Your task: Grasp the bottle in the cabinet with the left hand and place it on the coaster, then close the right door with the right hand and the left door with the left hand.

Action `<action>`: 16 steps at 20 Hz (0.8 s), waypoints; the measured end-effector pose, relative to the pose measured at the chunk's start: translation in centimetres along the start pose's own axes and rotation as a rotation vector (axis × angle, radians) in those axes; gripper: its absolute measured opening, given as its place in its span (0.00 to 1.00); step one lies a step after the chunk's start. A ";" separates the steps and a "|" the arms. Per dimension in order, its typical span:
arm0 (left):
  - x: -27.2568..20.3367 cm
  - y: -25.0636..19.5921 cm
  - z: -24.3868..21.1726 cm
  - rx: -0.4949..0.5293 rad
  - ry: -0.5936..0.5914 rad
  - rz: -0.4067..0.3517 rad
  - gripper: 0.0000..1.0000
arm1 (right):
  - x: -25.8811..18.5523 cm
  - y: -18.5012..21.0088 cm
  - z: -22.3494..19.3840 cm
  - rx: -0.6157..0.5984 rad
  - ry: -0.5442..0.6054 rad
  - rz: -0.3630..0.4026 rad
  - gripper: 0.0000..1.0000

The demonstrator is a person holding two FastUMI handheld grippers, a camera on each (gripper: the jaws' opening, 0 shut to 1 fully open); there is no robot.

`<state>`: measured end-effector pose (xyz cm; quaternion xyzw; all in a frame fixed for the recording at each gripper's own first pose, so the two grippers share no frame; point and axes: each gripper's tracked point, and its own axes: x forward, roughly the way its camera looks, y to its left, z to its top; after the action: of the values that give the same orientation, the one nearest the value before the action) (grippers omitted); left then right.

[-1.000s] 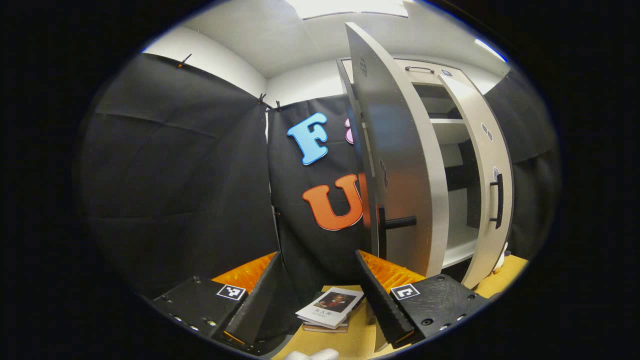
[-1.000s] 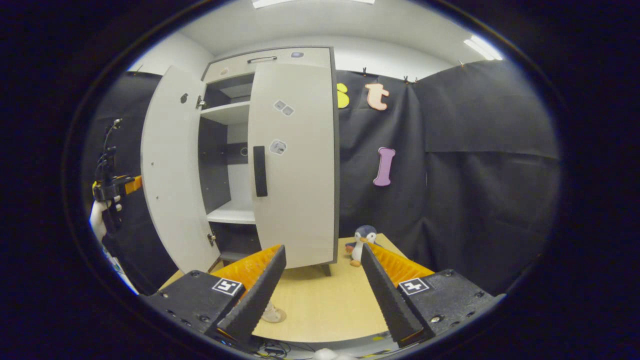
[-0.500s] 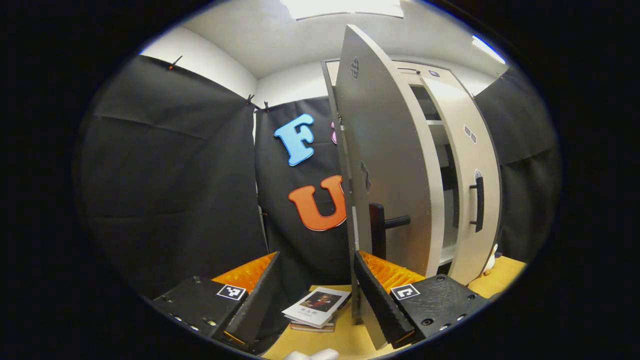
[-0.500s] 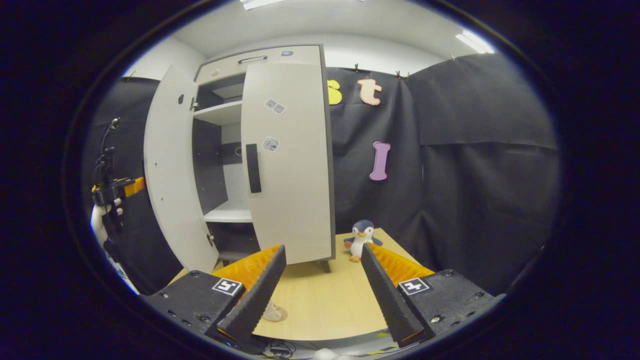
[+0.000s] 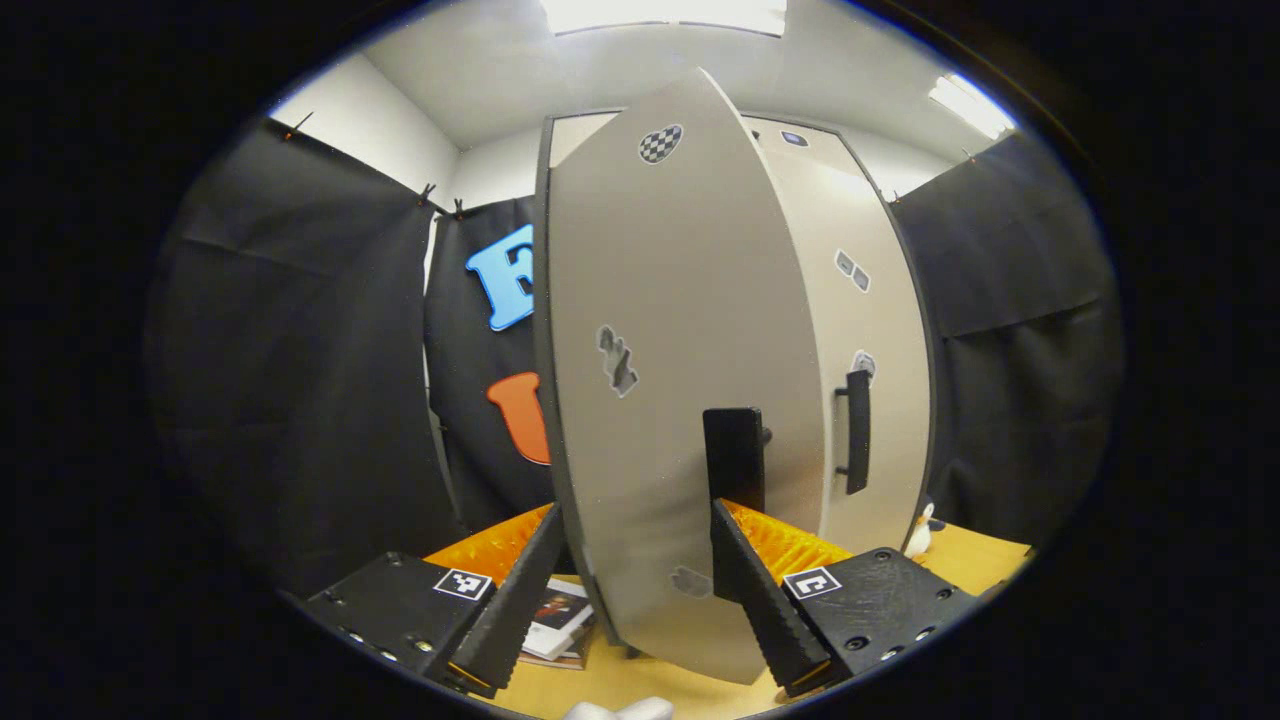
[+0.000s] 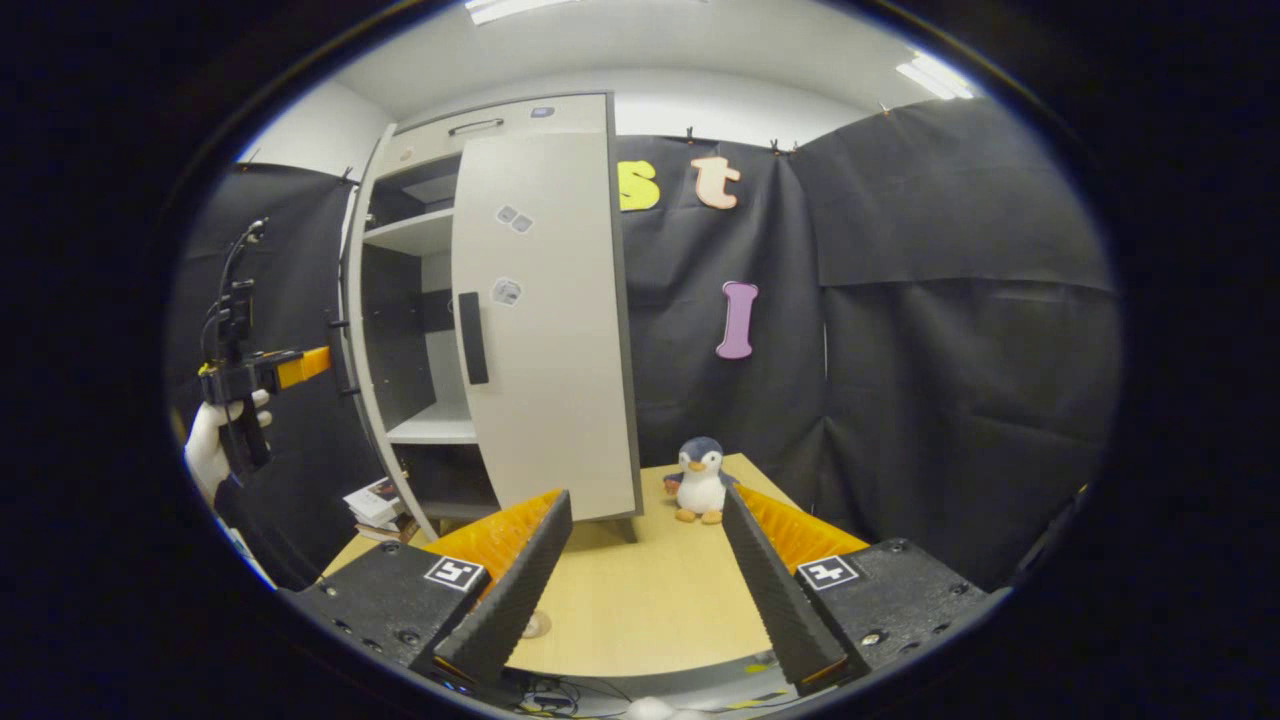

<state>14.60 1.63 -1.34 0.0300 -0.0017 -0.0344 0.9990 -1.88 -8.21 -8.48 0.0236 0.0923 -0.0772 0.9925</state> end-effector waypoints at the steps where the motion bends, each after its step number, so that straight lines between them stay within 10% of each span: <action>1: 0.3 -0.6 0.1 0.002 0.009 0.011 0.96 | 0.1 -1.0 0.3 0.004 0.000 0.003 0.99; 16: -4.9 -3.9 2.1 0.005 0.017 0.115 0.96 | 3.6 -4.0 4.7 -0.045 -0.037 0.141 0.99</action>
<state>9.45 -2.08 0.50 0.0326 0.0052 0.0233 0.9992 1.78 -13.01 -4.64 0.0065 0.0736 -0.0057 0.9973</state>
